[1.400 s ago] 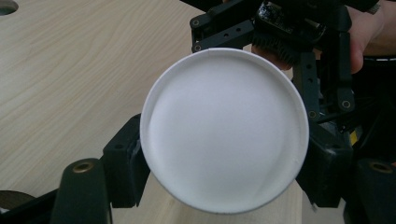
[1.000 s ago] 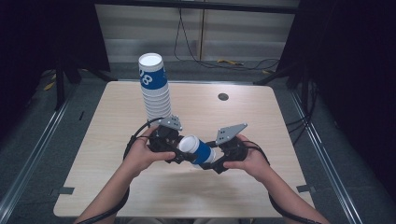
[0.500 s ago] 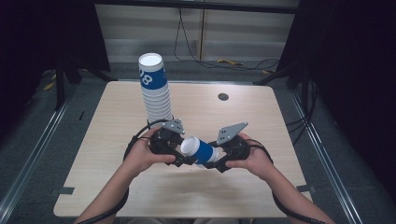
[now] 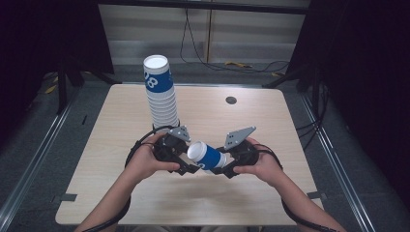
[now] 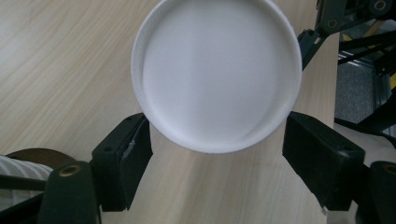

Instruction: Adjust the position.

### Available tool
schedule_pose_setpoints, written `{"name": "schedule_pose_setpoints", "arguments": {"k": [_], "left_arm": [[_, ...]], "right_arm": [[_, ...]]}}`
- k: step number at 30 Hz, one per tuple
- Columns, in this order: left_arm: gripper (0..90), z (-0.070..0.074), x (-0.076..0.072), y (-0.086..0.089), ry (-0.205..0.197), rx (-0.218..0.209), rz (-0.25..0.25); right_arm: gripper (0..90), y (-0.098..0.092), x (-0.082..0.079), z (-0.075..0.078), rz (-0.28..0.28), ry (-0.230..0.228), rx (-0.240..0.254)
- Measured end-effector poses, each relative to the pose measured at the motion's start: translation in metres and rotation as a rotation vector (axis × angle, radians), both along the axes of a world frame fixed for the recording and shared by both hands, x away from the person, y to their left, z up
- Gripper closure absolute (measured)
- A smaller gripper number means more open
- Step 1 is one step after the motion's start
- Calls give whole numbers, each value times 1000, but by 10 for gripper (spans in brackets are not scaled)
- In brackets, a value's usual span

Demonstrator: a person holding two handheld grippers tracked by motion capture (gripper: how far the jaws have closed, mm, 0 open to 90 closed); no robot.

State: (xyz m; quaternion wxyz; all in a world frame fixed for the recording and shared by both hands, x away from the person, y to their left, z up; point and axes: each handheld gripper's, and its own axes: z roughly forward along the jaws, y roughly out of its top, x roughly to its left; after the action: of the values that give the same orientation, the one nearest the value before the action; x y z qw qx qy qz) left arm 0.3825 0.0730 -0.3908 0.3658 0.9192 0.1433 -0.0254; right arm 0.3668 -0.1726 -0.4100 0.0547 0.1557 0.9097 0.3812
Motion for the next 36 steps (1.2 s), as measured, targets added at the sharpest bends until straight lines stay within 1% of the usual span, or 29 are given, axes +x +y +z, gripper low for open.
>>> {"name": "schedule_pose_setpoints", "arguments": {"k": [2, 3, 4, 5, 6, 7, 9, 10, 11, 12, 15, 17, 19, 21, 22, 23, 24, 25, 27, 29, 30, 32, 33, 35, 36], "left_arm": [[240, 0, -1, -1, 6, 3, 2], [240, -1, -2, -2, -11, 33, -4], [240, -1, -2, -2, -14, 42, -1], [240, -1, -2, -2, -11, 48, -12], [240, -1, -2, -2, -11, 48, -12], [240, -1, -2, -3, -12, 54, -9], [241, -2, -3, -3, -18, 60, -8], [241, -2, -3, -3, -18, 60, -8], [243, -3, -3, -3, -22, 72, -12], [244, -3, -3, -3, -17, 72, -4], [244, -3, -3, -3, -21, 75, -8], [244, -3, -3, -3, -16, 78, -12], [244, -2, -4, -4, -25, 95, -16], [244, -2, -4, -5, -25, 94, -17], [244, -2, -4, -5, -21, 100, -22], [244, -2, -4, -5, -25, 103, -23], [244, -2, -4, -5, -25, 103, -23], [243, -2, -4, -7, -27, 115, -28], [243, -2, -4, -8, -30, 130, -36], [243, -3, -5, -10, -33, 145, -33], [243, -3, -4, -10, -35, 148, -41], [240, -2, -4, -11, -37, 147, -40], [240, -2, -4, -11, -40, 155, -40], [239, -2, -4, -13, -38, 161, -41], [238, -1, -4, -13, -37, 175, -53]], "right_arm": [[279, 0, 0, 0, -4, 1, -14], [279, 0, 0, 0, 0, 6, -19], [278, 0, 0, 0, 2, 5, -24], [279, 0, 0, 0, 3, -2, -38], [279, 0, 0, 0, 3, -2, -38], [278, 0, -1, 0, 7, 1, -61], [278, 0, -1, 1, 13, 4, -81], [278, 0, -1, 2, 14, 3, -87], [278, 0, 0, 2, 17, 6, -92], [278, 0, 0, 3, 15, 10, -97], [278, 1, 0, 5, 17, 11, -121], [277, 2, 1, 6, 26, 6, -137], [277, 2, 1, 7, 29, 1, -151], [277, 3, 1, 8, 32, 7, -165], [276, 3, 1, 8, 34, 2, -175], [276, 4, 0, 8, 35, 6, -181], [276, 4, 0, 8, 35, 6, -181], [276, 5, 1, 7, 44, 7, -196], [276, 5, 0, 7, 42, 9, -200], [275, 6, 1, 7, 53, 6, -206], [275, 6, 1, 7, 56, 3, -207], [274, 7, 1, 6, 63, 8, -212], [274, 8, 1, 6, 61, 0, -216], [274, 8, 1, 6, 62, 8, -214], [273, 8, 1, 6, 63, 4, -219]]}}
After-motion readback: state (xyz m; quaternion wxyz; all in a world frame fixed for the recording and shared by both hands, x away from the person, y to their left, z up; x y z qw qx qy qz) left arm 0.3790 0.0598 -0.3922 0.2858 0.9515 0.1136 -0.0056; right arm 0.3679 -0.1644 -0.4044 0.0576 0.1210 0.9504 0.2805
